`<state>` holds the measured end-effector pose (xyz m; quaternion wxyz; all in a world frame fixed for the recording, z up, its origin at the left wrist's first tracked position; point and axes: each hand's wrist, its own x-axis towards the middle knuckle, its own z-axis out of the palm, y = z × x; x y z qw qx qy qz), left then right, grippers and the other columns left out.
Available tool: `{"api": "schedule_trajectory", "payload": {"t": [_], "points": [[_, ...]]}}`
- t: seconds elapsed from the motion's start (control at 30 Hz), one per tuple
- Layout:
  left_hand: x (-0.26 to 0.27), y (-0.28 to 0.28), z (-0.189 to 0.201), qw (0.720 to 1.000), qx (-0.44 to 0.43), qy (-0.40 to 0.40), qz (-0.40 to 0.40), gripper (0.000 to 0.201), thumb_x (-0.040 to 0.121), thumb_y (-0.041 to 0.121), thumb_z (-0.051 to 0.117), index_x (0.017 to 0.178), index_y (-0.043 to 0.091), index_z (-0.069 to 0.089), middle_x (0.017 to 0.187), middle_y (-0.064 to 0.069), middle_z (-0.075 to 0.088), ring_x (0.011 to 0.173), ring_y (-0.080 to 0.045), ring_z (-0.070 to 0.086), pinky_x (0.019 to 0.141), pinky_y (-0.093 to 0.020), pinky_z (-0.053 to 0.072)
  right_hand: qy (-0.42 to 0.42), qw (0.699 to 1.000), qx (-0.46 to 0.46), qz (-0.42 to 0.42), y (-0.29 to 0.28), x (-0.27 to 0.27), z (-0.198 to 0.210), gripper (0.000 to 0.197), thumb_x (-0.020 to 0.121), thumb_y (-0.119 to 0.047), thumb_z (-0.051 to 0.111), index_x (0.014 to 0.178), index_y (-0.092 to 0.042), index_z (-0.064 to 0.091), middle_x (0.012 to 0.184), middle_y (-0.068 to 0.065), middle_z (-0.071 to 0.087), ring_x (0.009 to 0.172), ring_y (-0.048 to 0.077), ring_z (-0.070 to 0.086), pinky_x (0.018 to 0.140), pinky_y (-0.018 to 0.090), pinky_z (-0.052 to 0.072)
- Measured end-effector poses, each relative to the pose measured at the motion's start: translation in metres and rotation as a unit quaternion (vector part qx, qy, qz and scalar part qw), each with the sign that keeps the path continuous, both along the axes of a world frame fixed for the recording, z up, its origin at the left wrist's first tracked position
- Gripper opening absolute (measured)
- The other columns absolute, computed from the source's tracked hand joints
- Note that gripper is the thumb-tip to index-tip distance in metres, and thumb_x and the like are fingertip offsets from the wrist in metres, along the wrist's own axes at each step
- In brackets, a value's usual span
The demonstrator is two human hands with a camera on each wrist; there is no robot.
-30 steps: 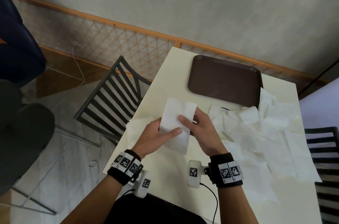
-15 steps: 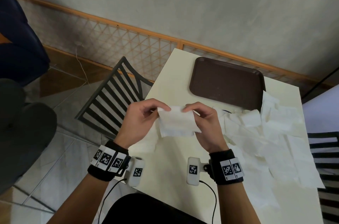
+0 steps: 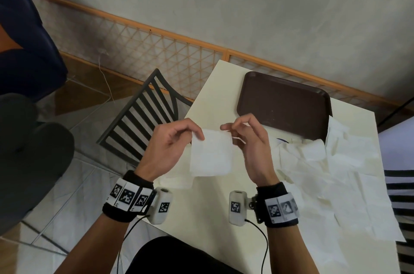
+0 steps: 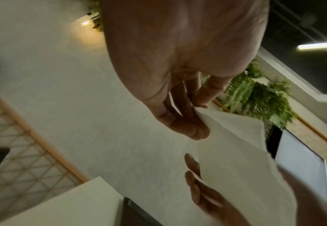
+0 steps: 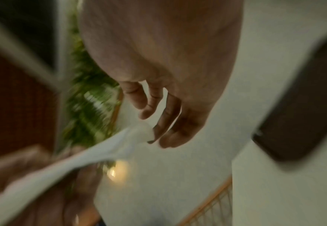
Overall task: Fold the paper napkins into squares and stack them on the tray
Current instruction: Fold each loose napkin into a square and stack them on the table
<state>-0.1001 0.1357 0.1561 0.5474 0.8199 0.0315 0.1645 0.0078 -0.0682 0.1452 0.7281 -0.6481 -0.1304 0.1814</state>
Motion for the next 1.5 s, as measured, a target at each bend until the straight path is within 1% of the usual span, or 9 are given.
{"api": "schedule_trajectory", "payload": {"t": [0.1,0.2,0.33,0.53,0.73,0.93,1.13,1.37,1.5], "points": [[0.001,-0.003,0.009,0.996,0.068,-0.026,-0.042,0.024,0.1,0.003,0.054,0.094,0.007,0.077,0.089,0.008,0.076,0.084,-0.007,0.07,0.075,-0.017,0.049,-0.272,0.939,-0.205,0.031,0.021,-0.009,0.001,0.022,0.118,-0.031,0.044,0.105,-0.021,0.06,0.109,-0.01,0.074,0.107,0.015,0.066,0.093,0.031,0.051],[0.004,0.001,0.013,0.994,0.095,-0.047,-0.026,0.023,0.103,0.013,0.056,0.089,0.006,0.073,0.084,0.002,0.074,0.081,-0.016,0.071,0.076,-0.023,0.054,-0.416,0.869,-0.263,0.055,0.044,-0.017,-0.002,0.032,0.118,-0.04,0.033,0.093,-0.029,0.049,0.087,-0.015,0.054,0.087,0.012,0.048,0.083,0.043,0.046],[-0.005,0.015,0.013,0.991,0.075,-0.049,0.1,0.021,0.103,0.007,0.066,0.083,0.009,0.073,0.079,0.003,0.072,0.076,-0.015,0.068,0.071,-0.015,0.052,-0.358,0.902,-0.239,-0.017,0.049,-0.014,-0.006,0.03,0.116,-0.036,0.05,0.087,-0.027,0.045,0.079,-0.011,0.054,0.081,0.017,0.051,0.074,0.04,0.043],[-0.011,0.031,-0.022,0.987,0.037,0.026,0.153,0.015,0.095,0.031,0.079,0.091,0.023,0.068,0.082,0.001,0.073,0.072,-0.025,0.072,0.066,-0.04,0.064,-0.051,0.995,-0.086,-0.019,0.066,-0.023,-0.037,0.023,0.113,-0.034,0.06,0.111,-0.015,0.047,0.095,0.002,0.074,0.081,0.012,0.071,0.071,0.027,0.059],[-0.008,0.047,-0.123,0.949,0.118,0.237,0.173,0.039,0.087,0.023,0.09,0.117,0.023,0.065,0.098,0.0,0.069,0.078,-0.014,0.066,0.069,-0.029,0.055,-0.083,0.956,-0.27,0.078,0.089,-0.033,-0.12,0.013,0.104,-0.002,0.059,0.112,-0.014,0.059,0.098,-0.001,0.067,0.084,0.022,0.071,0.078,0.042,0.067],[-0.013,0.03,-0.171,0.901,0.222,0.343,0.147,0.055,0.095,0.02,0.077,0.146,0.014,0.059,0.155,-0.011,0.04,0.143,-0.036,0.038,0.123,-0.046,0.035,-0.116,0.89,-0.4,0.184,0.077,-0.039,-0.14,0.031,0.104,-0.012,0.058,0.135,-0.011,0.055,0.133,0.012,0.053,0.113,0.032,0.059,0.102,0.044,0.053],[-0.026,-0.017,-0.155,0.928,0.24,0.222,0.181,0.05,0.09,0.015,0.081,0.137,0.023,0.066,0.152,-0.008,0.048,0.141,-0.038,0.038,0.116,-0.048,0.032,-0.221,0.863,-0.436,0.127,-0.026,-0.016,-0.118,0.028,0.101,-0.019,0.065,0.128,-0.023,0.061,0.126,0.002,0.06,0.107,0.028,0.067,0.09,0.047,0.059],[-0.041,-0.11,-0.157,0.961,0.144,0.22,0.088,0.029,0.097,0.015,0.074,0.119,0.034,0.071,0.126,0.01,0.065,0.121,-0.019,0.053,0.102,-0.031,0.044,-0.222,0.679,-0.675,0.185,-0.196,0.035,-0.125,0.051,0.1,-0.03,0.072,0.147,-0.034,0.054,0.146,-0.002,0.058,0.132,0.032,0.058,0.111,0.05,0.047],[-0.039,-0.171,-0.162,0.97,0.093,0.219,0.045,0.021,0.099,0.017,0.074,0.115,0.031,0.074,0.113,0.012,0.071,0.106,-0.008,0.065,0.093,-0.038,0.058,-0.205,0.749,-0.611,0.155,-0.233,0.047,-0.139,0.03,0.104,-0.03,0.072,0.133,-0.028,0.066,0.131,0.0,0.072,0.122,0.031,0.066,0.103,0.043,0.049]]}}
